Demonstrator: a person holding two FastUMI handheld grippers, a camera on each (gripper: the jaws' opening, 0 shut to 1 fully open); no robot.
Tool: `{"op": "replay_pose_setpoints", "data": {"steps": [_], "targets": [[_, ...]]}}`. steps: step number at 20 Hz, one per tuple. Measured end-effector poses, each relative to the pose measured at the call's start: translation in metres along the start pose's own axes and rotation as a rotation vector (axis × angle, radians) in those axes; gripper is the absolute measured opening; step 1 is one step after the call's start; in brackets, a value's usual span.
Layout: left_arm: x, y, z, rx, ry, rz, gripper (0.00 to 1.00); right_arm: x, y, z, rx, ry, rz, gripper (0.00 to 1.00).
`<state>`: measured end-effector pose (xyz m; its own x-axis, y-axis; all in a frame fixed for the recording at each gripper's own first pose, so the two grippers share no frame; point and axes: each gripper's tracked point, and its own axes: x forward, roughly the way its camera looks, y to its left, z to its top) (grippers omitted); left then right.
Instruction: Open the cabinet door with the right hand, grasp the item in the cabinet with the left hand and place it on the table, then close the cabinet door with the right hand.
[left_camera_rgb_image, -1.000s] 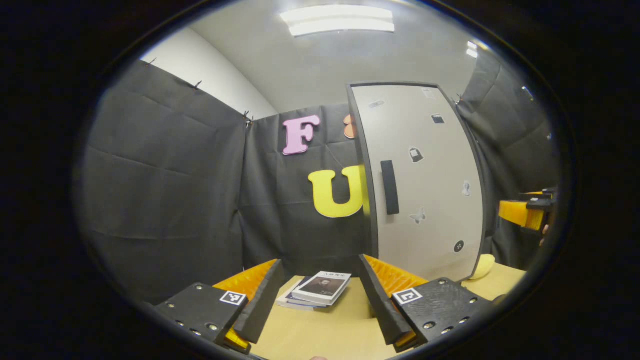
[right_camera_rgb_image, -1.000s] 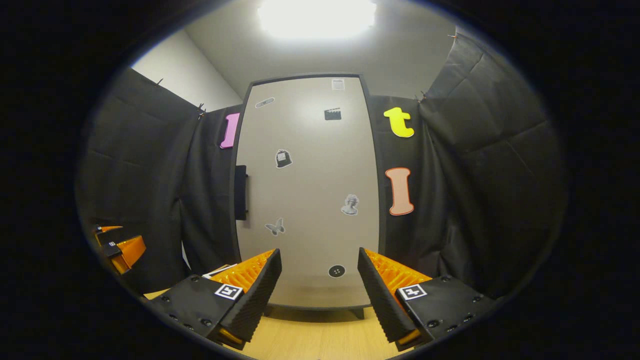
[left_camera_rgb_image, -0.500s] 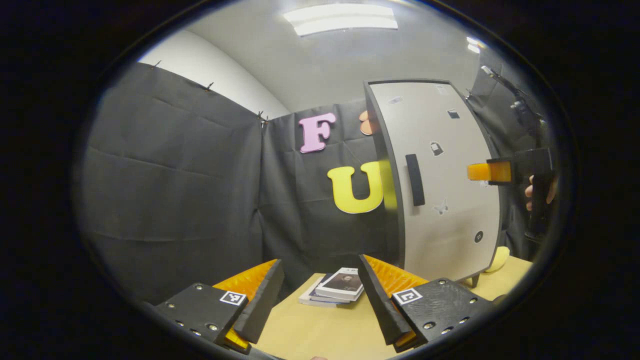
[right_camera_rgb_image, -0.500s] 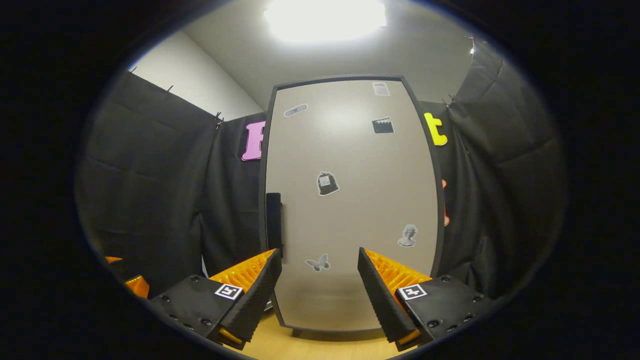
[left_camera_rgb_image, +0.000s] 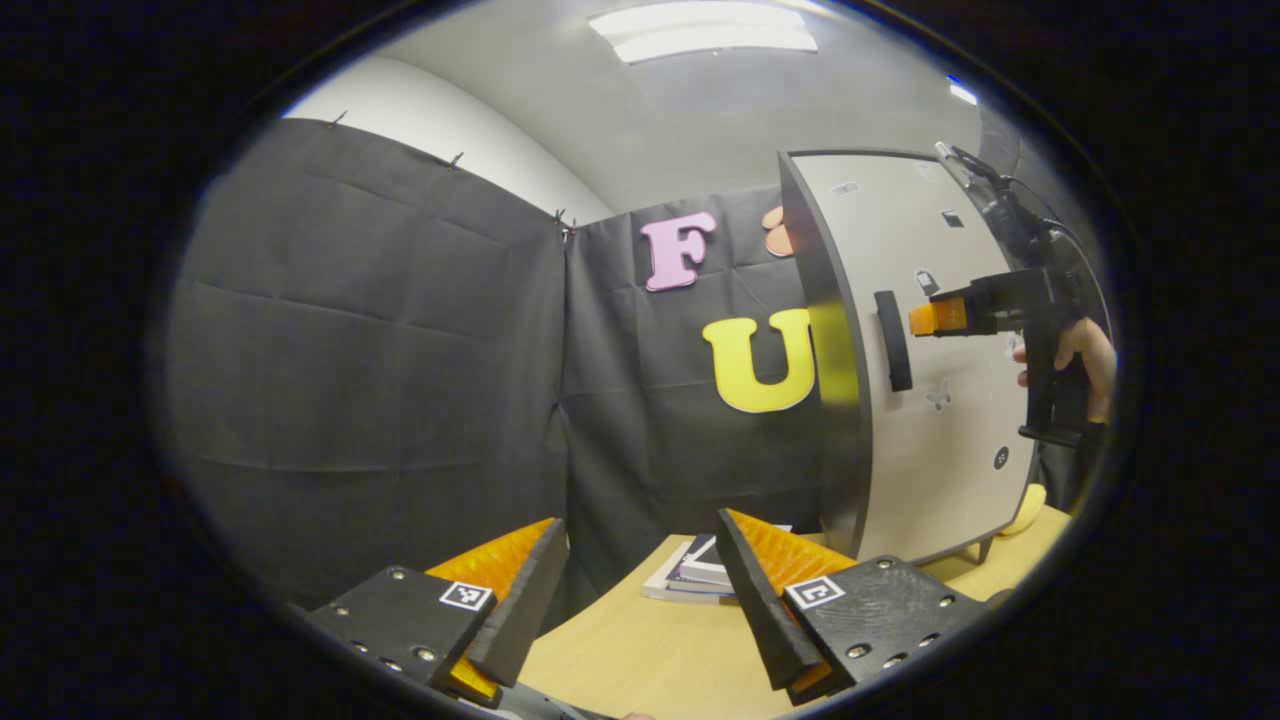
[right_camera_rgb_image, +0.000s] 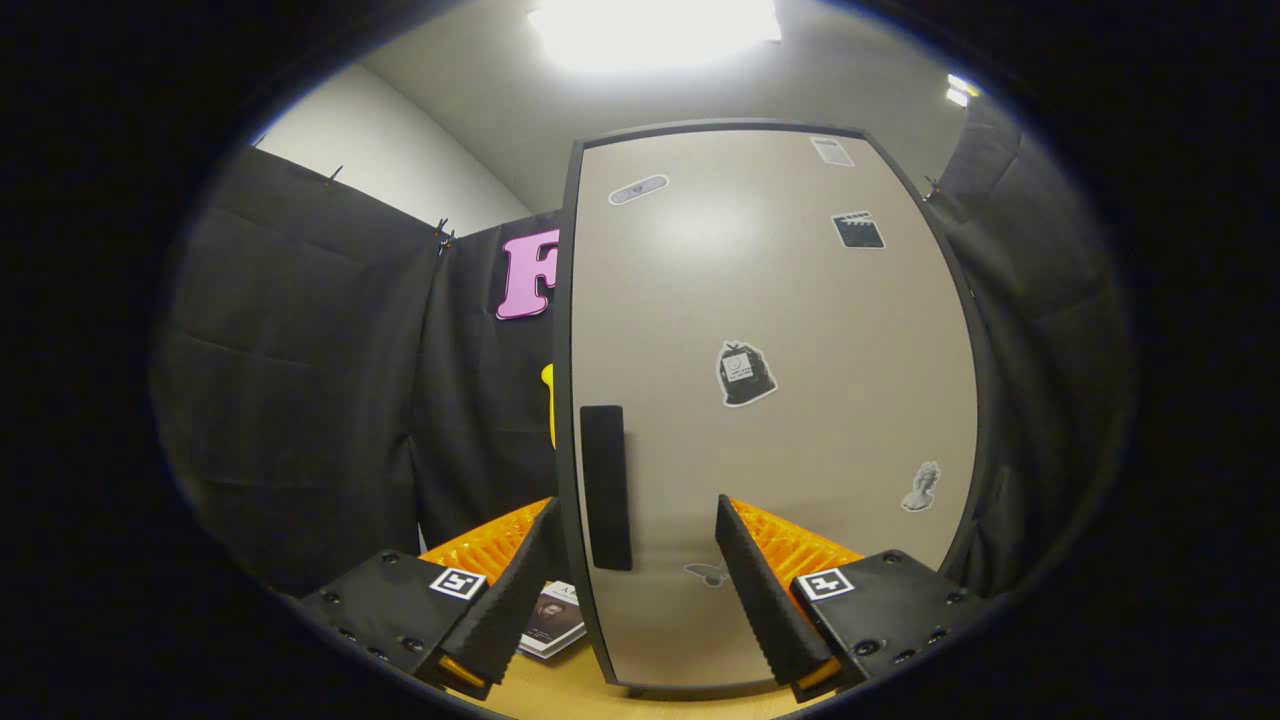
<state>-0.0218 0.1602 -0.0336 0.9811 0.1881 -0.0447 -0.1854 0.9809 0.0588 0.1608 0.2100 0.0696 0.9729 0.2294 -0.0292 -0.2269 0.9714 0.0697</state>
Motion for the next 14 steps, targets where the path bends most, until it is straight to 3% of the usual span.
{"op": "replay_pose_setpoints", "data": {"steps": [5, 10, 11, 12, 14], "targets": [[0.002, 0.018, -0.010, -0.004, 0.019, 0.025, 0.90, 0.031, 0.017, -0.007, -0.017, 0.035, 0.002, 0.96], [0.003, 0.030, -0.017, -0.001, 0.035, 0.034, 0.90, 0.061, 0.021, -0.021, -0.028, 0.121, -0.016, 0.80], [0.003, 0.032, -0.019, -0.001, 0.036, 0.035, 0.90, 0.065, 0.021, -0.022, -0.028, 0.132, -0.023, 0.76], [0.004, 0.034, -0.020, -0.003, 0.037, 0.035, 0.91, 0.068, 0.023, -0.024, -0.026, 0.141, -0.023, 0.65], [0.004, 0.034, -0.022, -0.007, 0.042, 0.033, 0.90, 0.069, 0.018, -0.024, -0.044, 0.143, -0.059, 0.60]]}}
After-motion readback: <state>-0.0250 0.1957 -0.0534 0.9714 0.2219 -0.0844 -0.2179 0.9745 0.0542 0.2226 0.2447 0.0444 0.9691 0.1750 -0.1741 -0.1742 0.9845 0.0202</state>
